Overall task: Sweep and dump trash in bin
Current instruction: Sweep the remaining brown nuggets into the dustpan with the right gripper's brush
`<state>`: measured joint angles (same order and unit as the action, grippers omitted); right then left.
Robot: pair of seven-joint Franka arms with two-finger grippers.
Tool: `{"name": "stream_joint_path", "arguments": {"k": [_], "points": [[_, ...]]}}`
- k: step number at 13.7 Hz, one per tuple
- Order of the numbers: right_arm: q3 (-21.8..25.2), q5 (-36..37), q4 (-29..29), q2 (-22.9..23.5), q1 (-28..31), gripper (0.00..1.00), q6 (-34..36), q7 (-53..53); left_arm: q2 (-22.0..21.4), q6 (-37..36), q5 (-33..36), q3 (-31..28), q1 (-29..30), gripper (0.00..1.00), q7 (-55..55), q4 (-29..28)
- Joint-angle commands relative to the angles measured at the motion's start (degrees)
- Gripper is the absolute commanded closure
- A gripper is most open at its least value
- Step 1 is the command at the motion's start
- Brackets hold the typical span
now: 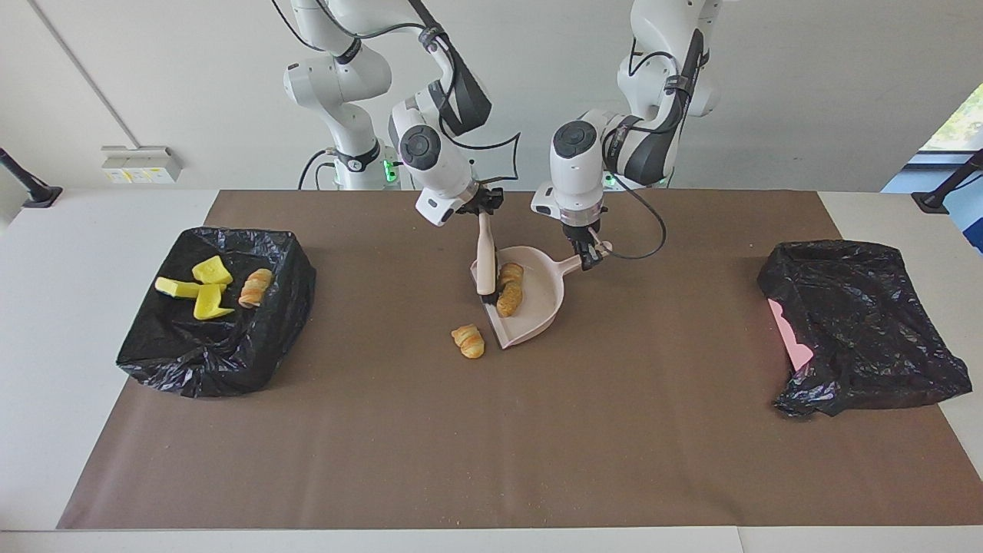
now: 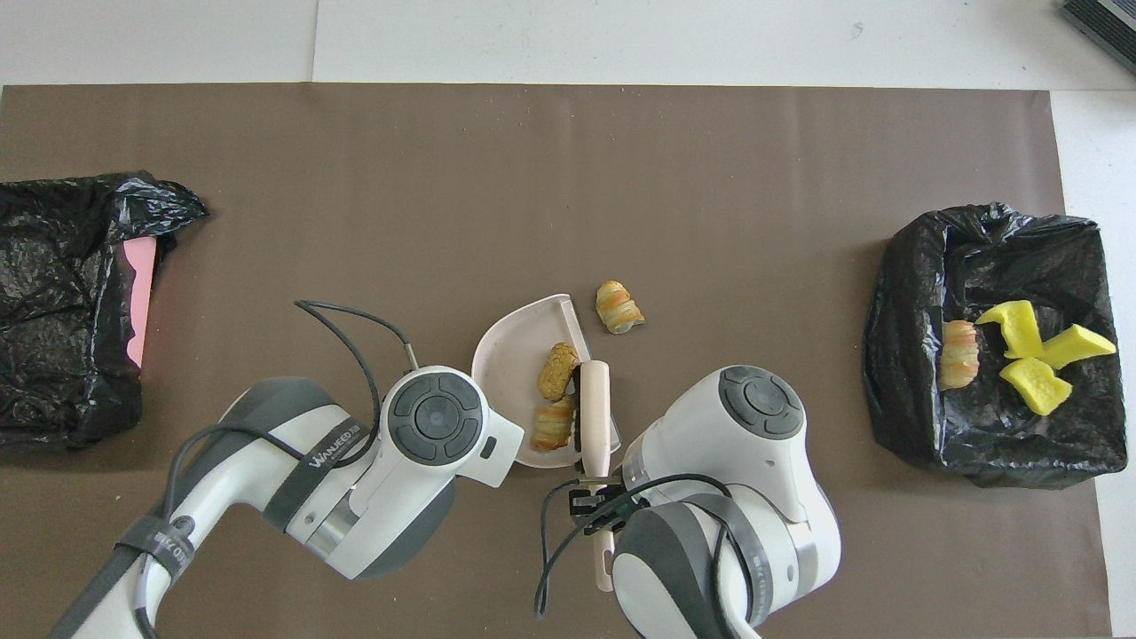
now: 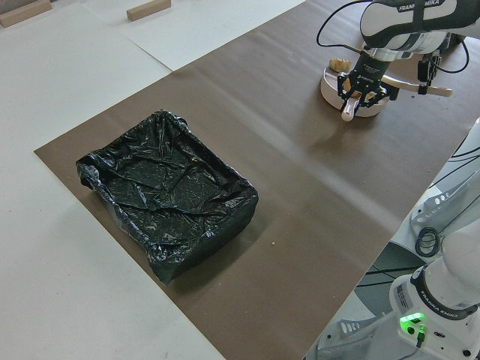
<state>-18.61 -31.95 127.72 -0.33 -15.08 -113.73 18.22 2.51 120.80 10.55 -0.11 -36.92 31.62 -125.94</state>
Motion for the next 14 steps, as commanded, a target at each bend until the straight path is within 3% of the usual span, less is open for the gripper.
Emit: {"name": "stream_joint_path", "arguments": {"k": [1,3,7,11,14], "points": [[0.07,-0.31,-3.09,1.13,0.4,1.0,1.05,1.38,-1.19,2.68,0.88,-0.41,0.1,1.0,-1.65,-2.03],[0.24,7.65,-4.57,0.69,0.93,1.0,4.29,1.55,-0.93,3.12,0.79,-0.41,0.97,1.0,-2.43,-1.86],[0.16,25.15,-11.6,5.07,5.3,1.0,9.05,-3.86,-0.67,3.03,0.79,-0.41,1.77,1.0,-5.96,-1.51],[0.07,40.26,-25.82,17.26,8.93,1.0,13.44,-11.1,-0.58,3.3,0.61,-0.33,2.03,1.0,-7.71,-1.42],[-0.19,48.9,-28.23,23.0,7.7,1.0,10.65,-14.77,-0.67,3.21,0.61,-0.33,2.03,1.0,-7.71,-1.59]]}}
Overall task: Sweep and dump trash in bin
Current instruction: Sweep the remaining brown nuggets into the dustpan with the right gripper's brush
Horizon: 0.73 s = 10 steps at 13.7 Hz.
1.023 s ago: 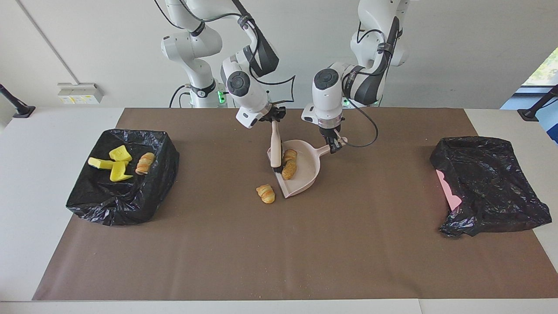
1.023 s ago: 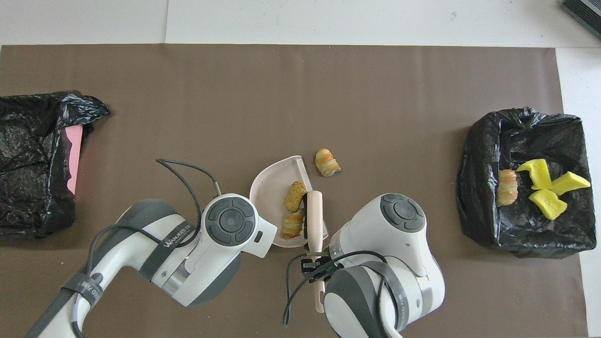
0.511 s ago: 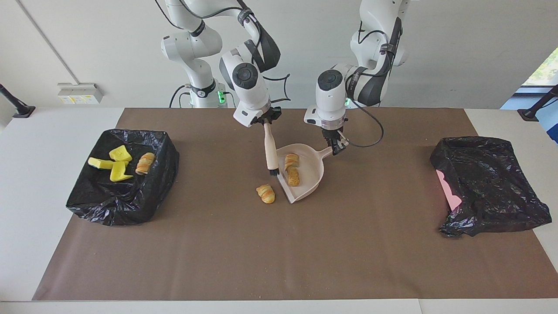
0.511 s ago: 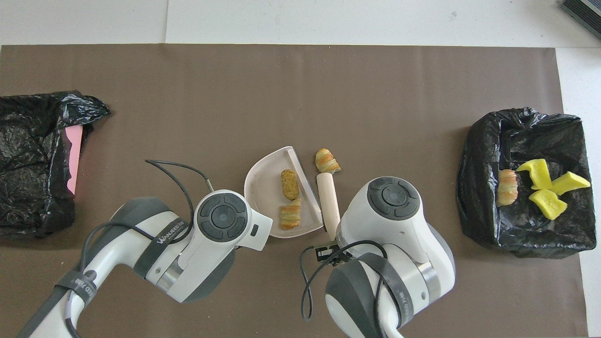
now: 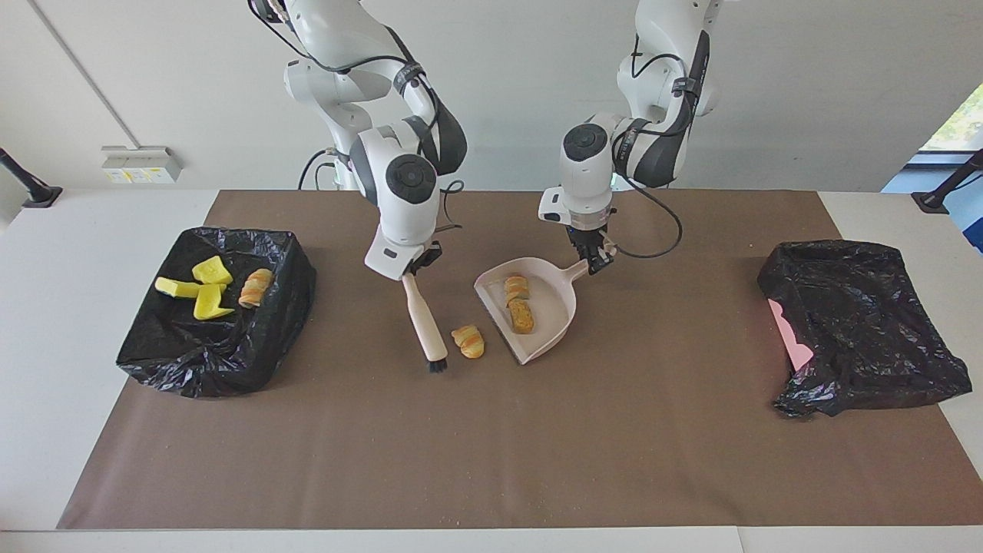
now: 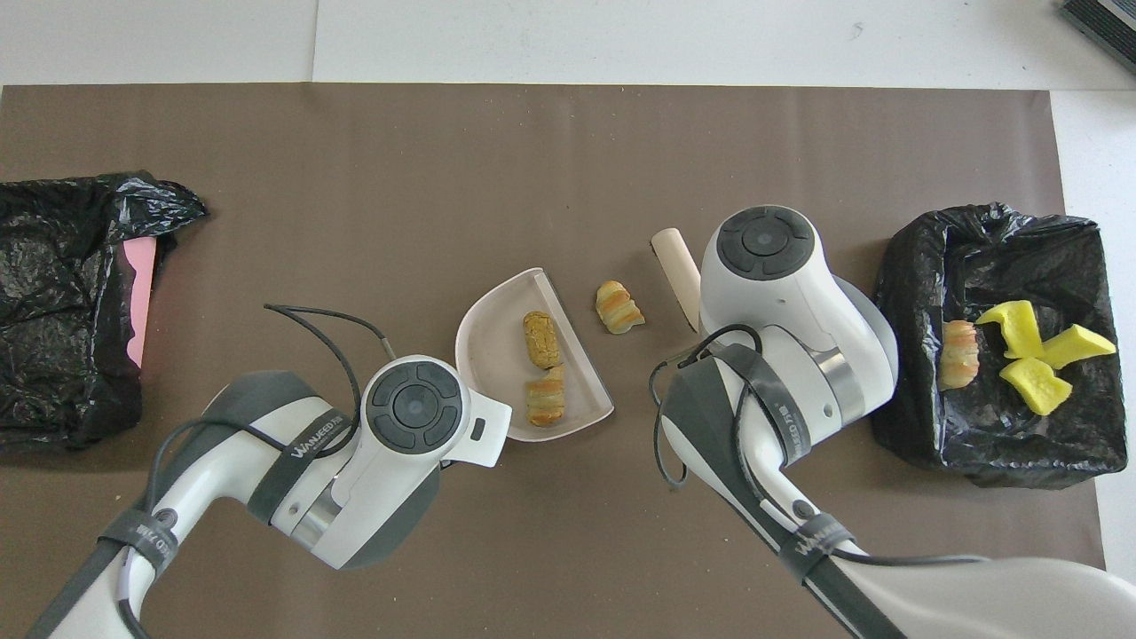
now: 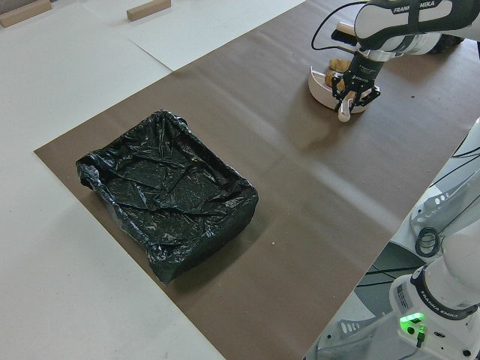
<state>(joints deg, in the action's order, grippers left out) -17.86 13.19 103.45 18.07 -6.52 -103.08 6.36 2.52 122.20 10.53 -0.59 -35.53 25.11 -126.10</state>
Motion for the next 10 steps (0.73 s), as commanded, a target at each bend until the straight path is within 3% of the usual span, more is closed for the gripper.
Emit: {"name": "stream_joint_path", "arguments": {"k": [1,4,7,10], "points": [[-1.03,3.42,-3.87,4.6,-1.12,1.0,0.51,-3.2,-0.76,1.73,0.64,0.15,0.64,1.0,-1.21,-1.52],[-2.09,-7.25,-1.77,3.2,-2.7,1.0,3.32,-2.67,-1.02,0.85,0.46,0.15,0.47,1.0,-1.21,-1.87],[-2.17,-22.03,3.85,0.39,-2.88,1.0,1.31,-3.11,-1.2,0.23,0.46,0.15,0.46,1.0,-1.21,-1.96],[-2.17,-32.15,6.33,-1.46,-3.75,1.0,0.17,-3.64,-1.46,-1.34,0.46,0.24,0.38,1.0,-1.03,-2.05]]}}
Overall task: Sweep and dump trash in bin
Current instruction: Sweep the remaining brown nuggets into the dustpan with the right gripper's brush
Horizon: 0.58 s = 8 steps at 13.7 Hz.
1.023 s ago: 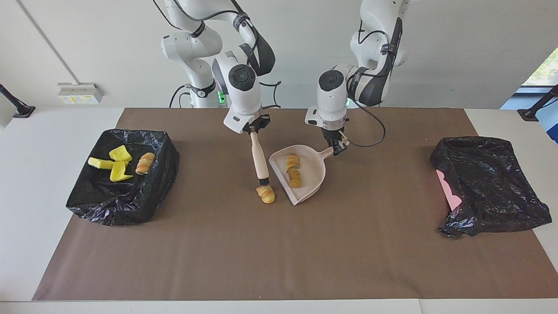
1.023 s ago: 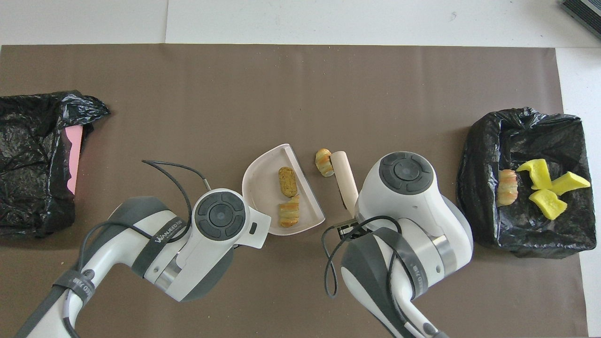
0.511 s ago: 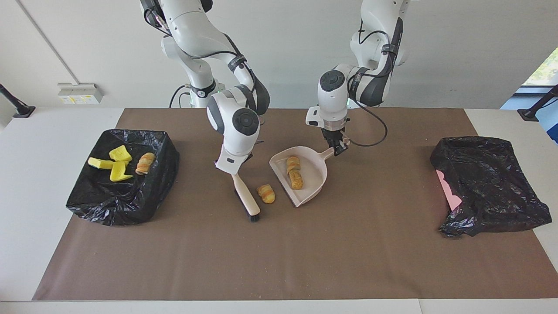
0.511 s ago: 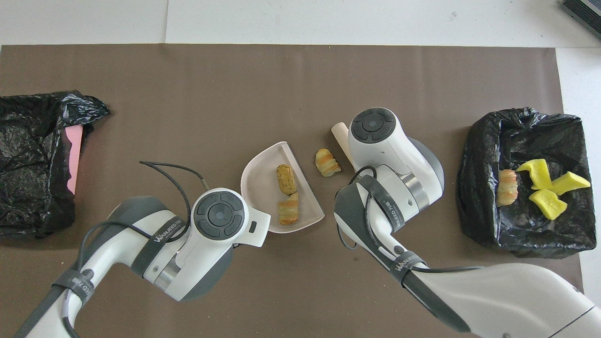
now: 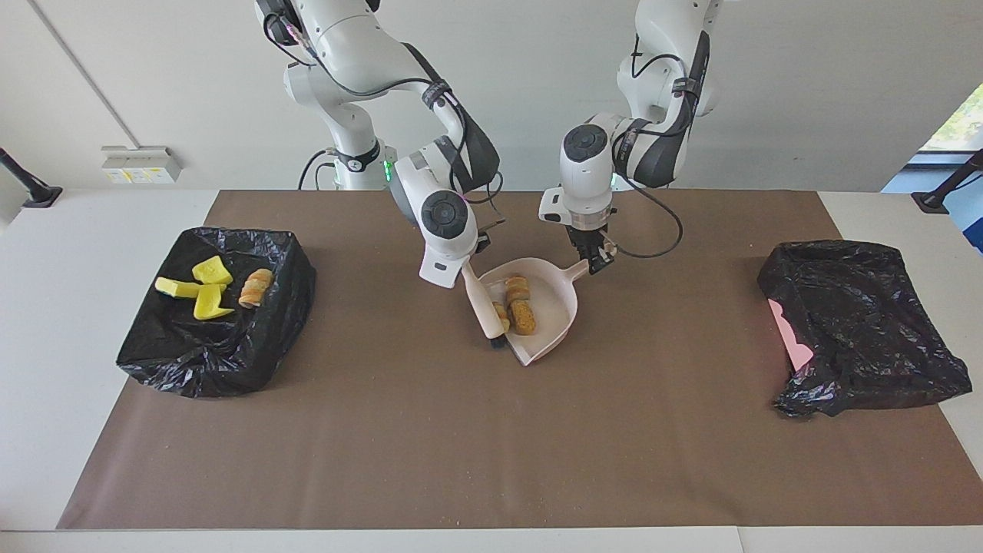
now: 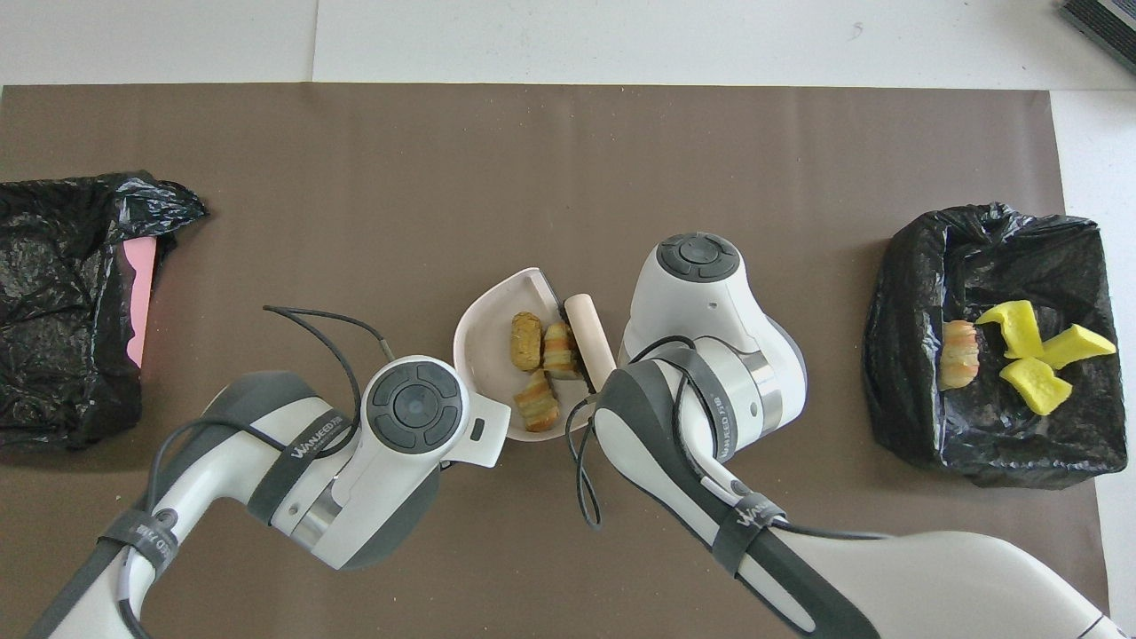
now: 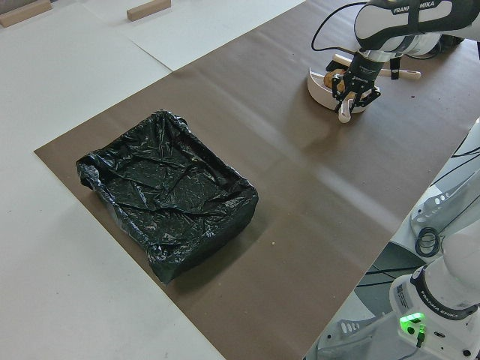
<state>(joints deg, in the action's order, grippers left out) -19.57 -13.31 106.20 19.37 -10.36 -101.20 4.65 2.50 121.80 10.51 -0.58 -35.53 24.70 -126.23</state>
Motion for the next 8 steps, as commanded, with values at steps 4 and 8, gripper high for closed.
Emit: {"name": "stream_joint_path", "arguments": {"k": [4,8], "points": [[-0.46,-10.86,3.75,-2.93,-2.21,1.0,-5.5,2.12,-1.18,-1.03,0.39,0.05,0.72,1.0,5.07,-1.48],[-0.03,-3.67,3.75,-7.93,-0.81,1.0,-0.43,9.83,-1.09,-1.03,0.39,0.05,3.53,1.0,12.72,-1.04]]}}
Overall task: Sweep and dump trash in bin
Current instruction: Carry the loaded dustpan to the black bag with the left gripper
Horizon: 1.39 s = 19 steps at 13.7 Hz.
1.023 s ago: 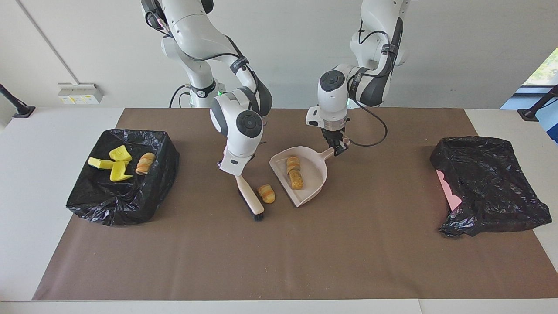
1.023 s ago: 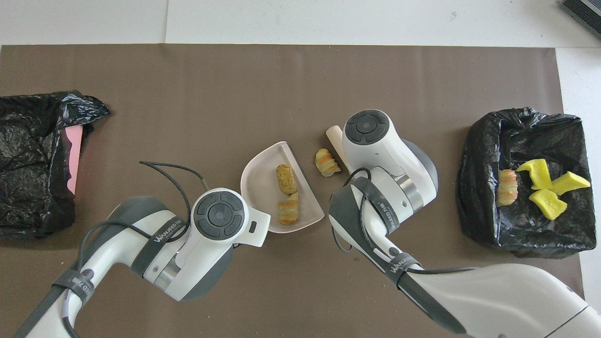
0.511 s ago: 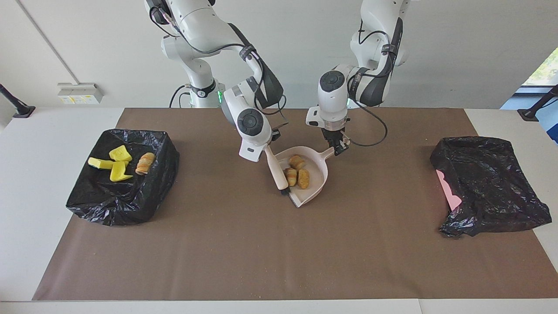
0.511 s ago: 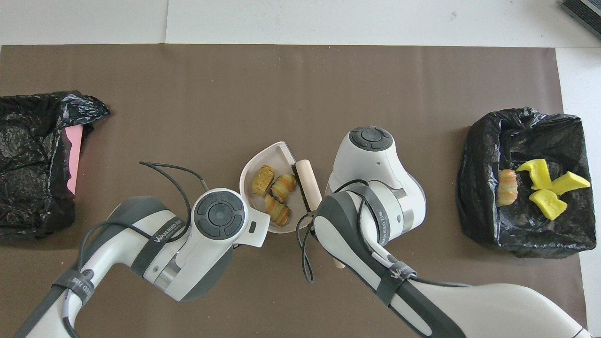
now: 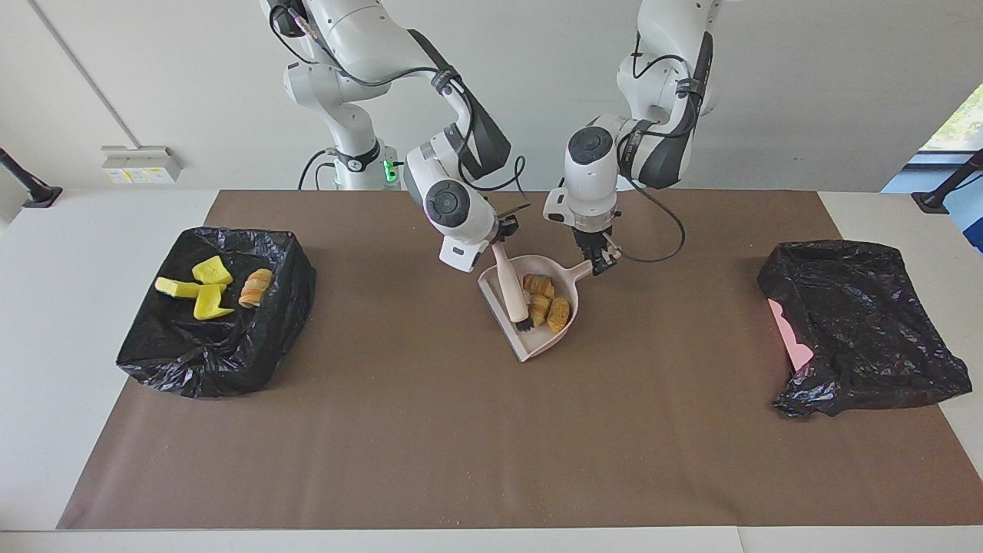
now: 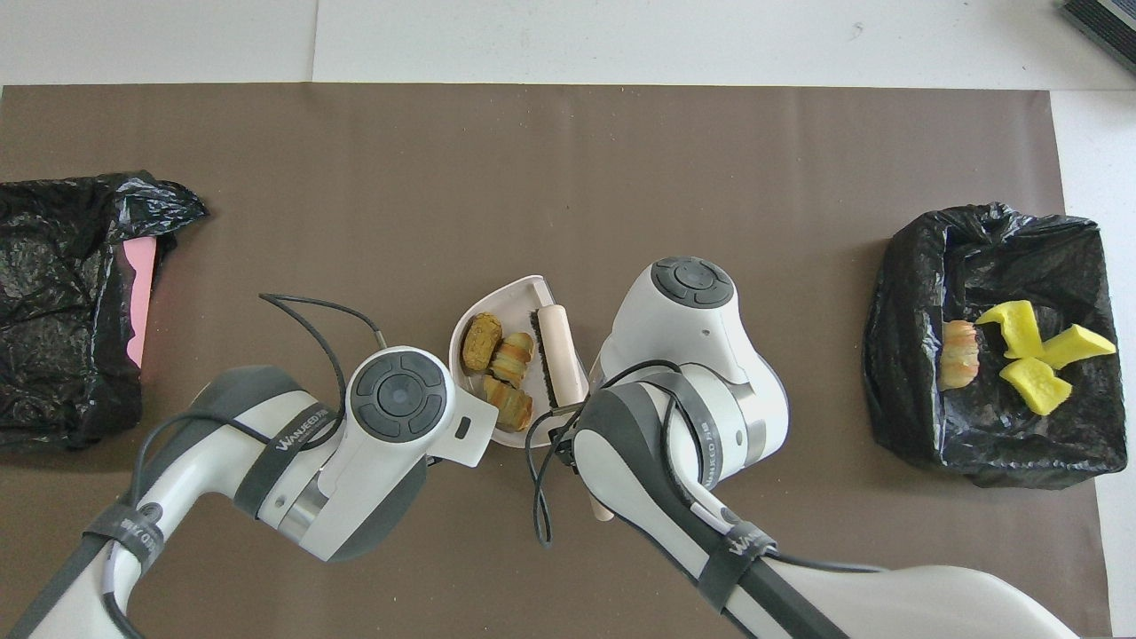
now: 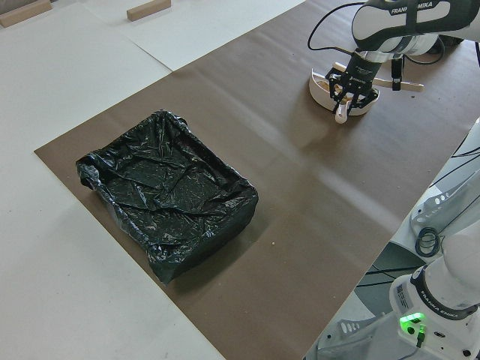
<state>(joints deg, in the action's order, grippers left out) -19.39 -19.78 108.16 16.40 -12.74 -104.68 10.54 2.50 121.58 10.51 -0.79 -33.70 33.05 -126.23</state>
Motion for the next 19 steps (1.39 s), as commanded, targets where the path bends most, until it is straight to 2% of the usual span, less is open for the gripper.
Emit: {"name": "stream_joint_path", "arguments": {"k": [1,5,7,9,12,14,16,19], "points": [[-0.21,3.08,1.88,-6.88,2.36,1.0,4.81,7.44,-1.36,-0.82,0.39,0.35,3.01,1.0,6.14,-1.04],[-0.56,3.96,3.45,-14.45,2.2,1.0,10.02,20.98,-3.28,-5.2,0.39,-0.18,6.1,1.0,12.29,1.16],[-0.65,3.87,8.35,-18.22,-4.19,1.0,5.04,26.27,-5.65,-5.65,0.39,-0.18,10.74,1.0,15.28,1.07],[-0.74,3.0,14.42,-21.92,-7.03,1.0,0.89,27.17,-8.99,-7.4,0.39,-0.27,15.65,1.0,18.7,1.07],[-0.74,2.73,22.5,-22.72,-10.46,1.0,-4.28,25.5,-12.69,-8.11,0.39,-0.27,26.02,1.0,29.5,1.86],[-0.74,1.95,24.37,-23.16,-10.99,1.0,-4.49,23.13,-12.78,-8.98,0.39,-0.27,33.57,1.0,30.5,4.66],[-0.65,-2.17,25.51,-23.51,-10.99,1.0,-4.74,23.82,-12.7,-9.87,0.39,-0.36,41.13,1.0,30.93,7.48],[-0.74,-2.72,27.71,-21.67,-13.01,1.0,-9.74,24.44,-10.69,-8.21,0.3,-0.36,51.51,1.0,41.71,11.6]]}}
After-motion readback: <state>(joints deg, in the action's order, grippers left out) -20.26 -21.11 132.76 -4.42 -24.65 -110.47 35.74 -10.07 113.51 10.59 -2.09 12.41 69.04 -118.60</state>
